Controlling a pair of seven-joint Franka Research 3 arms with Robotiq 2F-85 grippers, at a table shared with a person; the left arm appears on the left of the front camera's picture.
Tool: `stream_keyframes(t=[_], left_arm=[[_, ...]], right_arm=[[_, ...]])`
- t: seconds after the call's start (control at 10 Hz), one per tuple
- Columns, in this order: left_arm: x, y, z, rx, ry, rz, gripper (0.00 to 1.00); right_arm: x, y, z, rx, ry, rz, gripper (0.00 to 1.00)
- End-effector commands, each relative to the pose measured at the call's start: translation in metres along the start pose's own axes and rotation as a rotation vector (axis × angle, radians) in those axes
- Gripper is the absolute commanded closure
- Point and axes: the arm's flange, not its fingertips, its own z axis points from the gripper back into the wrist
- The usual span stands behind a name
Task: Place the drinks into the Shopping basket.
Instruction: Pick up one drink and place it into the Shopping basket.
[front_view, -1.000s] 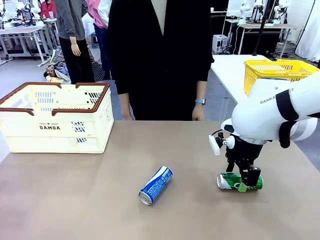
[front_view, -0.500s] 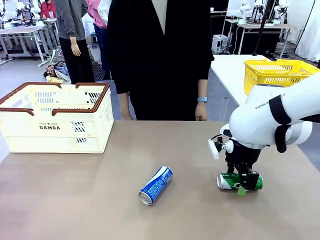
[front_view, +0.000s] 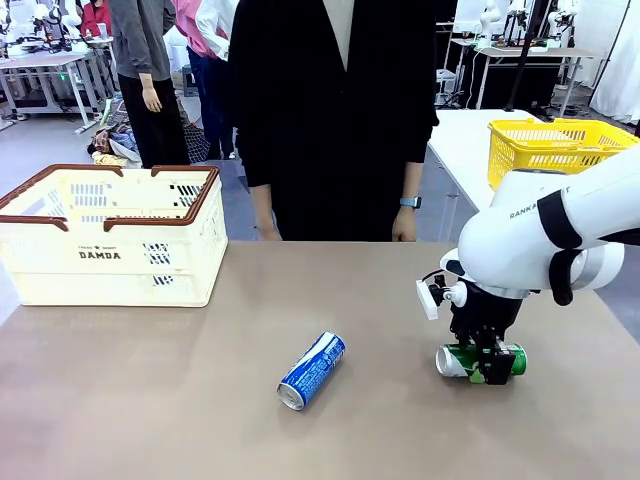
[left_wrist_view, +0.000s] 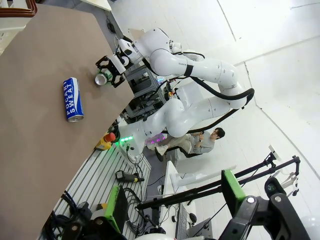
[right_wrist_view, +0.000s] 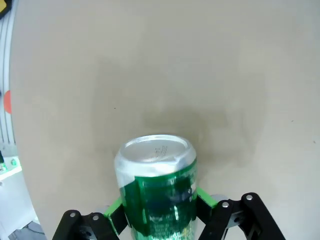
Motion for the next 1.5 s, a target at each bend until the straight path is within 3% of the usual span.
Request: stream_keyframes(t=[0.0, 0.2, 0.4, 0.6, 0.8, 0.9, 1.2, 1.4], left_arm=[[0.000, -0.003, -0.001, -0.024, -0.016, -0.005, 0.00], [0.000, -0.003, -0.001, -0.024, -0.016, -0.005, 0.00], [0.000, -0.003, -0.001, -0.024, -0.016, -0.005, 0.00], [0.000, -0.003, -0.001, -0.024, -0.016, -0.005, 0.00], [0.000, -0.003, -0.001, -0.024, -0.016, -0.005, 0.00], [0.000, -0.003, -0.001, -0.024, -0.016, -0.005, 0.00], [0.000, -0.003, -0.001, -0.024, -0.016, -0.005, 0.00], [0.000, -0.003, -0.001, -0.024, -0.016, -0.005, 0.00]], right_arm=[[0.000, 0.017, -0.001, -0.001, -0.005, -0.028, 1.00], [0.014, 0.017, 0.012, 0.004, -0.020, -0.160, 1.00], [0.051, 0.013, 0.048, -0.005, 0.011, -0.405, 1.00], [0.102, 0.008, 0.086, -0.026, 0.063, -0.554, 1.00], [0.126, -0.005, 0.094, -0.012, 0.060, -0.582, 1.00], [0.101, 0.016, 0.083, -0.038, 0.030, -0.534, 1.00], [0.101, 0.016, 0.083, -0.038, 0.030, -0.534, 1.00], [0.120, 0.015, 0.090, -0.061, 0.066, -0.511, 1.00]])
